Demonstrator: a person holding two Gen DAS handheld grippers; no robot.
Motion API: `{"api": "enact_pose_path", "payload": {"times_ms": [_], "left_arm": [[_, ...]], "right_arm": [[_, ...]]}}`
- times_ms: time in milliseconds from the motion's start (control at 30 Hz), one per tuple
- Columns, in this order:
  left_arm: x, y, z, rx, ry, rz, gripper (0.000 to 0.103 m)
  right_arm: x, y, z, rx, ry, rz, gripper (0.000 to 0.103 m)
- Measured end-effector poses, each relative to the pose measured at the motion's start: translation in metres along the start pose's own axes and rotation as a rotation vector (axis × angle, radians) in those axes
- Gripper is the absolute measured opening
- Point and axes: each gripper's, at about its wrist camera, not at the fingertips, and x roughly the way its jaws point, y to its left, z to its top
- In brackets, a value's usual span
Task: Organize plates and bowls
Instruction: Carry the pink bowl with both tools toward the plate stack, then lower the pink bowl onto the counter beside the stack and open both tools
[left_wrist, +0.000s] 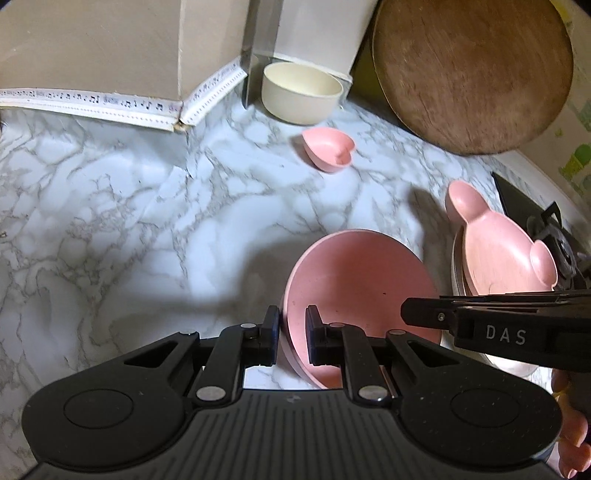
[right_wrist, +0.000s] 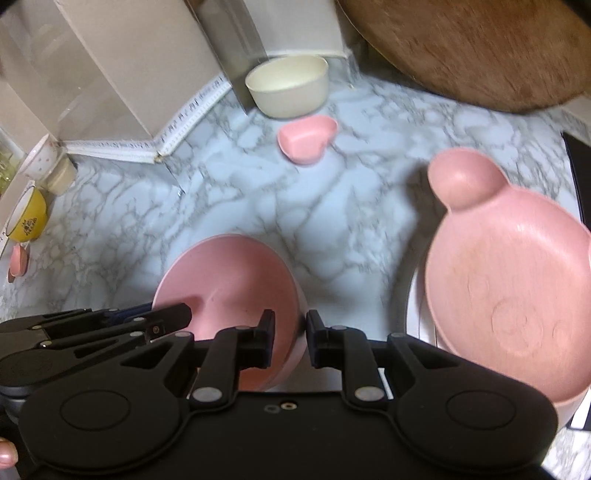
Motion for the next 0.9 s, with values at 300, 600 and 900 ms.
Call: {"api": "enact_pose_path", "payload": {"times_ms": [300, 600, 900], "left_arm": [[0.0065, -0.0035, -0.0075, 0.030, 0.014, -0.002, 0.014], [0.0093, -0.0008, -0.0058, 0.026, 0.031, -0.001, 0.014], [0.0075, 0.0048, -0.0019, 0.026, 0.024, -0.004, 0.014]], "right_arm": [[0.0014, -0.0071, -0.0085, 0.007, 0.019, 0.011, 0.020], [0.0011, -0.0062, -0.0060, -0.002, 0.032, 0.013, 0.020], [-0.0037, -0.0067, -0.0041, -0.018, 0.021, 0.001, 0.020]]}}
